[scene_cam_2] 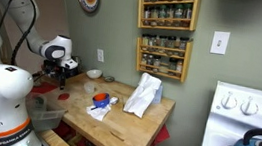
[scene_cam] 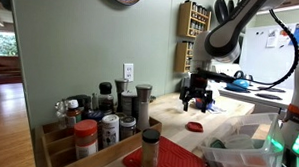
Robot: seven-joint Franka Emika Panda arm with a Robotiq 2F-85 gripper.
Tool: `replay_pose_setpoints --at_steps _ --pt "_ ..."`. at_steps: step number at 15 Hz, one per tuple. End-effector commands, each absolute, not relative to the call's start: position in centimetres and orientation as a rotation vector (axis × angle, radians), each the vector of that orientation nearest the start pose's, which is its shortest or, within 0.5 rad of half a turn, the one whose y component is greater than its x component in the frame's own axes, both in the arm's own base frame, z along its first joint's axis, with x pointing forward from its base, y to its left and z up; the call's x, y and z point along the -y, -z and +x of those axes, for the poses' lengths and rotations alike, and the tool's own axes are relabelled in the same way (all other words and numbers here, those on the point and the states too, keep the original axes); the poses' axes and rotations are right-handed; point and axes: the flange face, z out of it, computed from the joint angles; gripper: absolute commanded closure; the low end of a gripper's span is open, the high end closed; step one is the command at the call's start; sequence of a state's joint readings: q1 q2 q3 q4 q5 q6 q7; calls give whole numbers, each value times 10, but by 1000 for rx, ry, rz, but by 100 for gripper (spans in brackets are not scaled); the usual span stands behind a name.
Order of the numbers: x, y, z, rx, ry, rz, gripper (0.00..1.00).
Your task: Pile the two small lunch boxes on the table and then put the red lid on the lunchbox
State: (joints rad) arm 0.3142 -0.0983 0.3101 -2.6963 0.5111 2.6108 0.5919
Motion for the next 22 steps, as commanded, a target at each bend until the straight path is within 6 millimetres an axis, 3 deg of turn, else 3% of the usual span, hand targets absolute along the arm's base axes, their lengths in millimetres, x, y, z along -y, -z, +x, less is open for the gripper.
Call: replay_pose_setpoints --at_steps 1,10,12,13,14,15,17,22 --pt "-232 -240 338 -704 -266 -2853 0" --pt "-230 -200 339 -1010 -278 -2769 0" --pt "-227 -193 340 -1039 -279 -2765 26" --pt "-225 -190 340 -1053 -280 -2765 34" --pt "-225 -187 341 -1061 -282 -2764 27" --pt "-225 -185 341 -1072 -284 -2764 12" --pt "-225 -184 343 -1083 -282 -2760 3" --pt "-224 -183 342 -1094 -280 -2765 0"
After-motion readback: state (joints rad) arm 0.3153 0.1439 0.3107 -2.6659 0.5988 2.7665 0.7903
